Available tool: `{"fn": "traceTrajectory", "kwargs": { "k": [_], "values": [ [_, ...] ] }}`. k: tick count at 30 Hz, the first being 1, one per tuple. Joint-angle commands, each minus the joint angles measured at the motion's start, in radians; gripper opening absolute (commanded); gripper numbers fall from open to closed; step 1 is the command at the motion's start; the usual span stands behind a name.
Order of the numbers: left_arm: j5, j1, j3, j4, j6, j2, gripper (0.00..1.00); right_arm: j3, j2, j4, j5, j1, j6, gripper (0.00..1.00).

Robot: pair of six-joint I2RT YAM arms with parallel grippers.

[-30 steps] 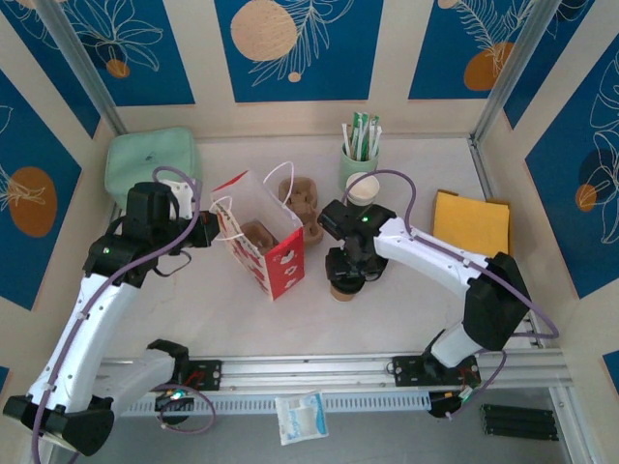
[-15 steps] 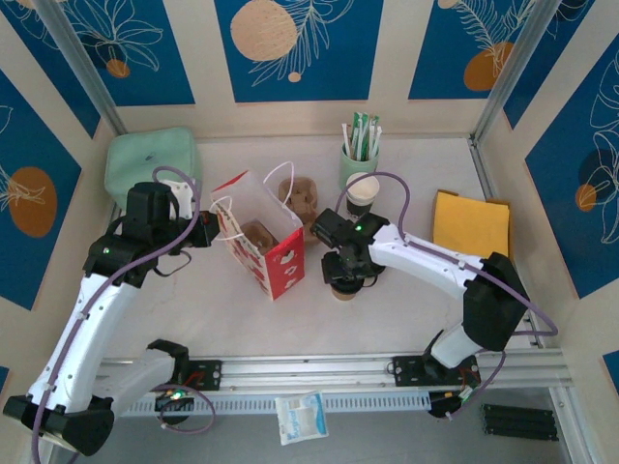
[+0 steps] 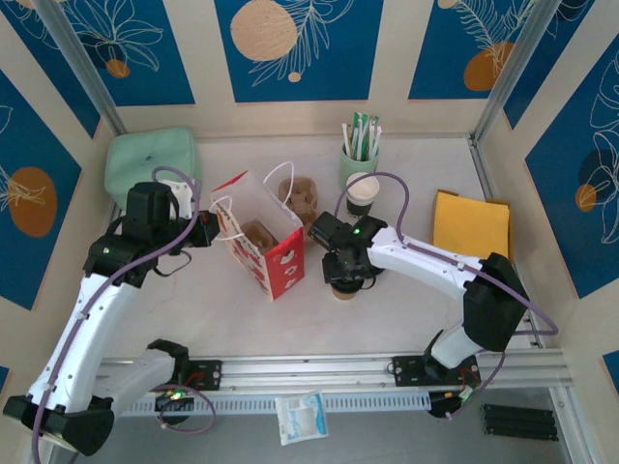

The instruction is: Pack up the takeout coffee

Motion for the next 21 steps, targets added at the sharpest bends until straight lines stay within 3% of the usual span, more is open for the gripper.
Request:
{"fn": "traceTrajectory", "kwargs": {
  "k": [1, 11, 21],
  "values": [
    [0.016, 0.01, 0.038, -0.004, -0.006, 0.002, 0.12, -0.047, -0.005, -0.022, 0.016, 0.001, 0.017, 0.62],
    [0.032, 0.01, 0.095, -0.008, -0.044, 0.008, 0.43, 0.011, -0.086, -0.044, -0.038, -0.016, -0.031, 0.56],
    [0.0, 0.01, 0.085, -0.025, -0.078, -0.018, 0.49, 0.11, -0.165, -0.113, -0.07, -0.029, -0.087, 0.55]
  ]
}}
